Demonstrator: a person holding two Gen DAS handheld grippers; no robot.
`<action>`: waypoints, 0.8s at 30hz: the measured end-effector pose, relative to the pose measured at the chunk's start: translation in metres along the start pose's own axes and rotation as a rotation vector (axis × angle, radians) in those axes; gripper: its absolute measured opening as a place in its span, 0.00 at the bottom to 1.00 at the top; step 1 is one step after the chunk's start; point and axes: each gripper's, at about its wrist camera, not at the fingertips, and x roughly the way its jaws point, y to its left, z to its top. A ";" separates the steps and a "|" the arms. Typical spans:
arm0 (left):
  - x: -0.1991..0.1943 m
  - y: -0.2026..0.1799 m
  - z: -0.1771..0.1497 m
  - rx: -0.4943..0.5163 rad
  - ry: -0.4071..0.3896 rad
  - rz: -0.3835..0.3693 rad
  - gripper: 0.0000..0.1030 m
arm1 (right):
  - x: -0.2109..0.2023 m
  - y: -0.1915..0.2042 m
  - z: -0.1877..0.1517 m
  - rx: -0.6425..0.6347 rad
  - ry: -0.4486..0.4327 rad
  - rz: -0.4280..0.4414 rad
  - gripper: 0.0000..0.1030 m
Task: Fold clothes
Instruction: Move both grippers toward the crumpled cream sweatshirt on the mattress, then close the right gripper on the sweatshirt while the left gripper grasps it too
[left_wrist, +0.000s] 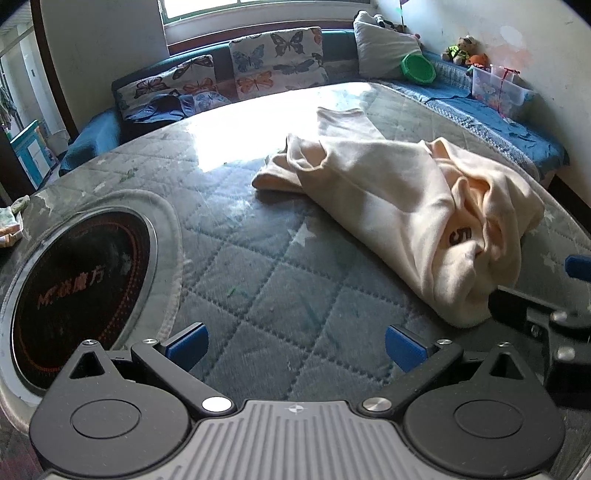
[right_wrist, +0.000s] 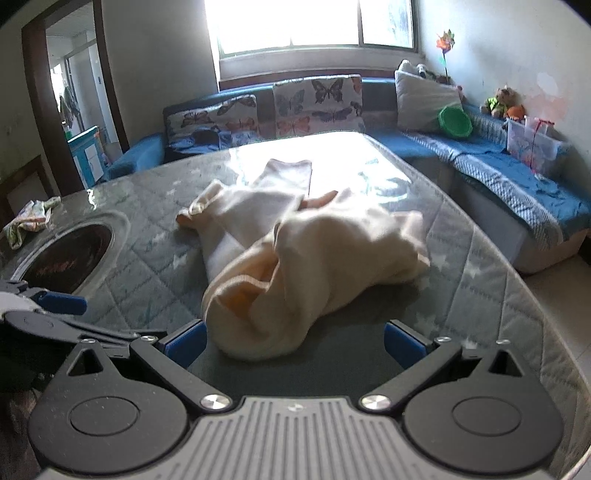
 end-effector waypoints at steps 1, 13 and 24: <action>0.000 0.000 0.001 0.000 -0.002 0.002 1.00 | 0.000 0.000 0.004 -0.001 -0.008 -0.002 1.00; 0.003 0.001 0.009 -0.003 -0.007 0.007 1.00 | 0.014 -0.001 0.032 -0.005 -0.045 -0.014 0.89; 0.002 0.000 0.015 -0.008 -0.019 0.002 1.00 | 0.036 -0.016 0.036 0.056 -0.001 -0.034 0.62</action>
